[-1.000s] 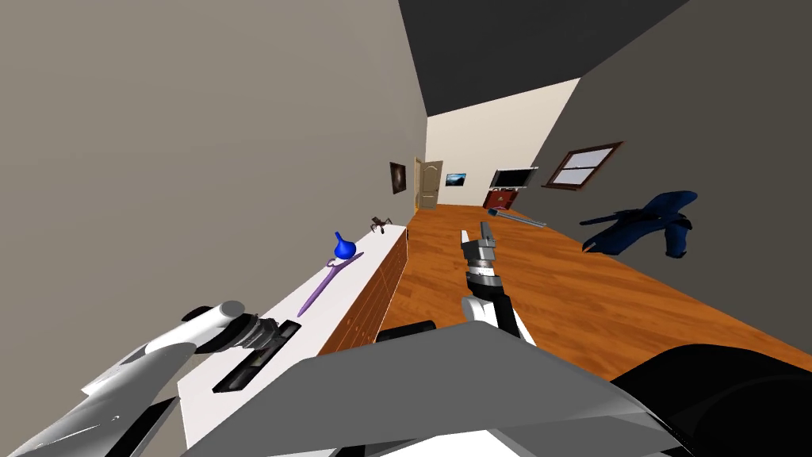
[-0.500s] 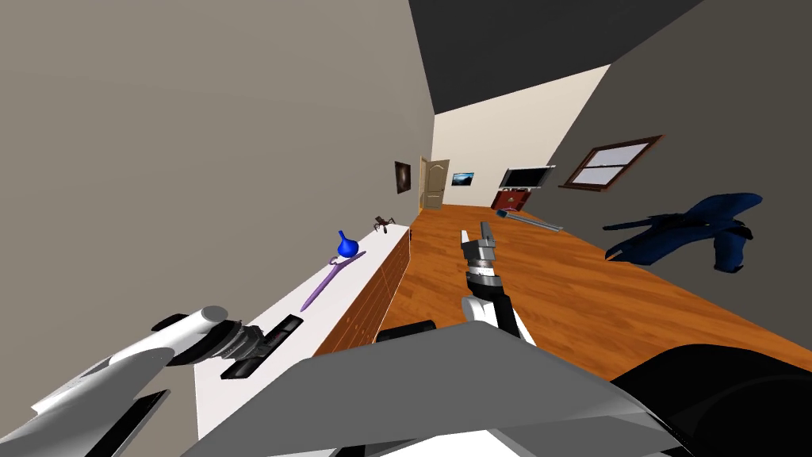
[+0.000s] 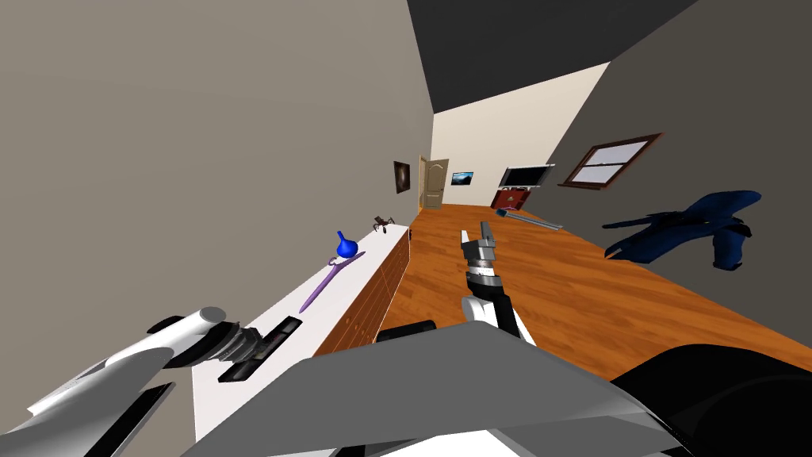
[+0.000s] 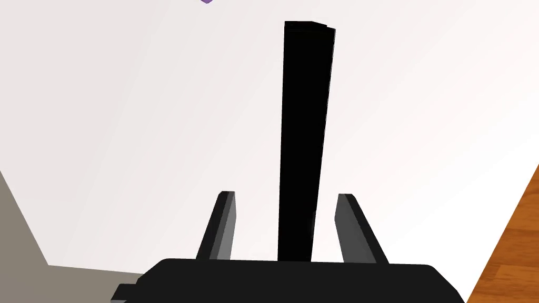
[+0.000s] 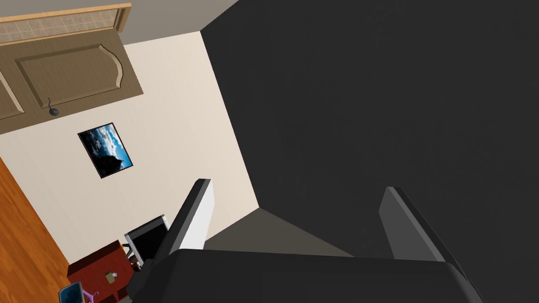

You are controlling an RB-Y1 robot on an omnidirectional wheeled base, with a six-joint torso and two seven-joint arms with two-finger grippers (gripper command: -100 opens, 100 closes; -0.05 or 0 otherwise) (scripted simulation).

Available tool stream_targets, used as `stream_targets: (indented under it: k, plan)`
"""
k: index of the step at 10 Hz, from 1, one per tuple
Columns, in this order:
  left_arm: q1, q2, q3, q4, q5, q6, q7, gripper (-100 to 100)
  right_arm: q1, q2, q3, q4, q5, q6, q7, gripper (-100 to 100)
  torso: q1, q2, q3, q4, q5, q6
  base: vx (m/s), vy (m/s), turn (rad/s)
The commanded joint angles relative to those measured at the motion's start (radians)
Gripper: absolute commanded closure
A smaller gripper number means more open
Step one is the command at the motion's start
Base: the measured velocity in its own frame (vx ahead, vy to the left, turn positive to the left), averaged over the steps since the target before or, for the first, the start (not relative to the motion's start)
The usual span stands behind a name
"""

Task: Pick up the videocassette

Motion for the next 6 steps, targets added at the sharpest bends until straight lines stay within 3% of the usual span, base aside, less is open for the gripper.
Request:
stream_targets:
  k: [1,4,5,6]
  plan:
    - [0.0,0.0,0.0,0.0,0.0,0.0,0.0,100,0.0,0.0,0.0,0.0,0.0,0.0,0.0,0,0.0,0.0,0.0,0.0,0.0,0.0,0.0,0.0,0.0]
    - [0.0,-0.001,0.0,0.001,0.0,0.001,0.0,100,0.0,0.0,0.0,0.0,0.0,0.0,0.0,0,0.001,0.0,0.0,0.0,0.0,0.0,0.0,0.0,0.0]
    - [0.0,-0.001,0.0,0.001,0.0,0.002,0.0,0,0.0,0.0,0.0,0.0,0.0,0.0,0.0,0,0.001,0.0,0.0,0.0,0.0,0.0,0.0,0.0,0.0]
    - [0.05,-0.051,0.05,-0.049,-0.049,0.051,0.05,100,0.0,0.0,0.0,0.0,0.0,0.0,0.0,0,0.001,0.0,0.0,0.0,0.0,0.0,-0.045,0.099,-0.296]
